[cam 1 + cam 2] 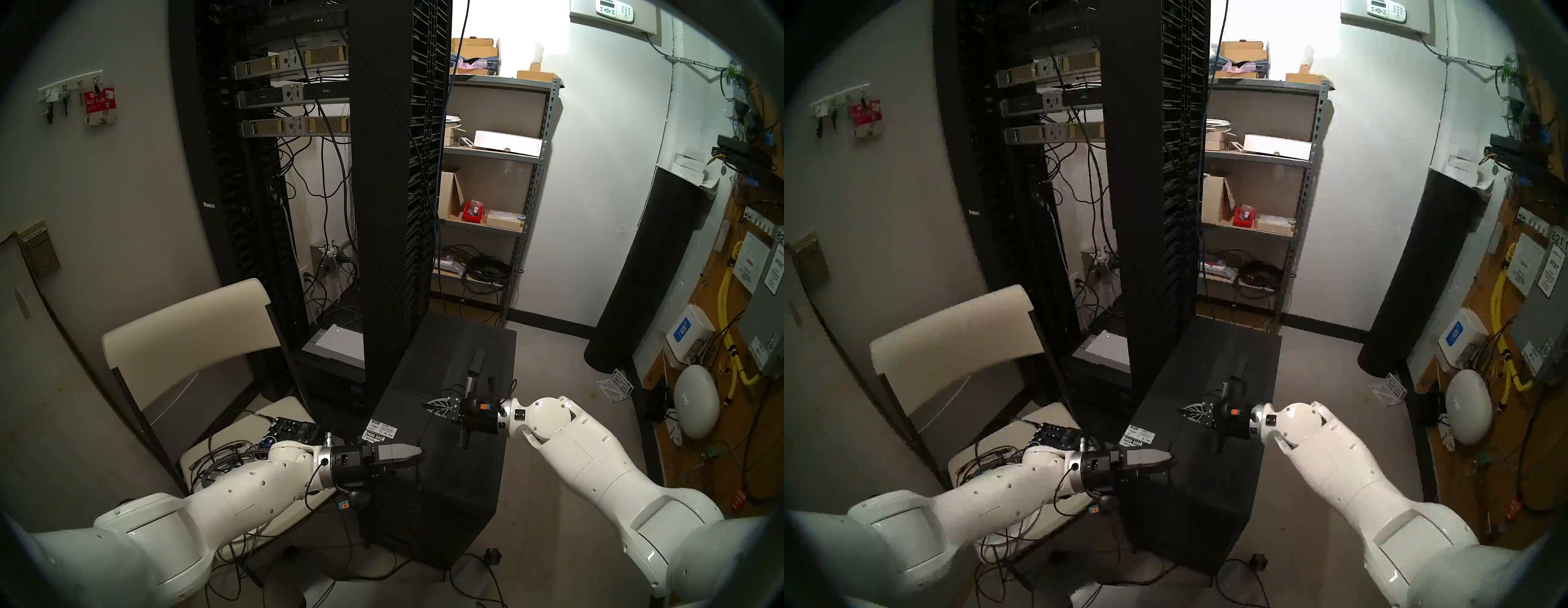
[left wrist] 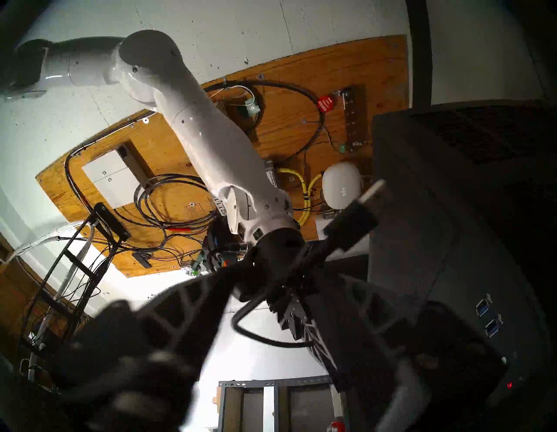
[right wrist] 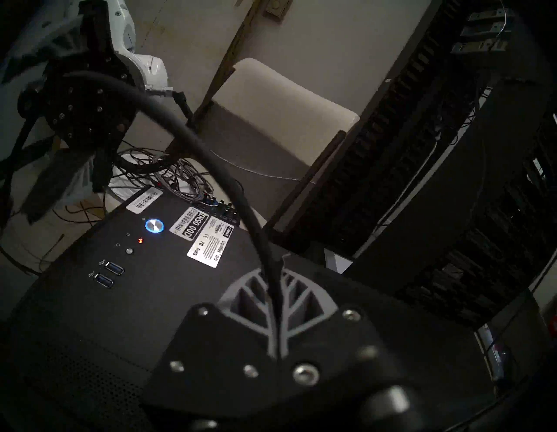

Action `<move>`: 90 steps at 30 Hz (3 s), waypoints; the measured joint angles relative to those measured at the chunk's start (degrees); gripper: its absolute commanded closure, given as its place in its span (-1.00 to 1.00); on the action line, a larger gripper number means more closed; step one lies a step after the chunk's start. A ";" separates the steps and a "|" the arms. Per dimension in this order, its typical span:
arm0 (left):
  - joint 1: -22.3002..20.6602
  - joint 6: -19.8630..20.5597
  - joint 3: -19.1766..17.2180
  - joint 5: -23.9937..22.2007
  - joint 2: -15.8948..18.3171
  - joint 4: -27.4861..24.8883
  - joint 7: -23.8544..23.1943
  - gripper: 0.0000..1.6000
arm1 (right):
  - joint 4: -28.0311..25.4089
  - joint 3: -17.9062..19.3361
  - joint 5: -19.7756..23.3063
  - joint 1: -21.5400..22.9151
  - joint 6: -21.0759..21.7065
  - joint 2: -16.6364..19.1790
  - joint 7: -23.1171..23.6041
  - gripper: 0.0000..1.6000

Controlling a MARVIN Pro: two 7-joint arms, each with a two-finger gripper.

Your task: Insert the cable into the workstation's USB slot

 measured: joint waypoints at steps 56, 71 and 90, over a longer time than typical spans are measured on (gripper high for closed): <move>8.00 -23.33 -7.02 -28.71 8.94 -17.16 -23.69 -1.00 | -3.68 3.14 -6.77 -0.17 2.60 -2.91 -8.48 1.00; 14.02 -23.95 -8.05 -44.14 9.15 -18.69 -24.79 -0.94 | -3.64 3.15 -7.29 -0.12 2.45 -3.37 -8.74 1.00; 17.38 -23.97 -7.35 -55.80 9.25 -23.11 -26.60 -1.00 | -3.61 3.15 -8.19 0.23 2.42 -3.91 -9.20 1.00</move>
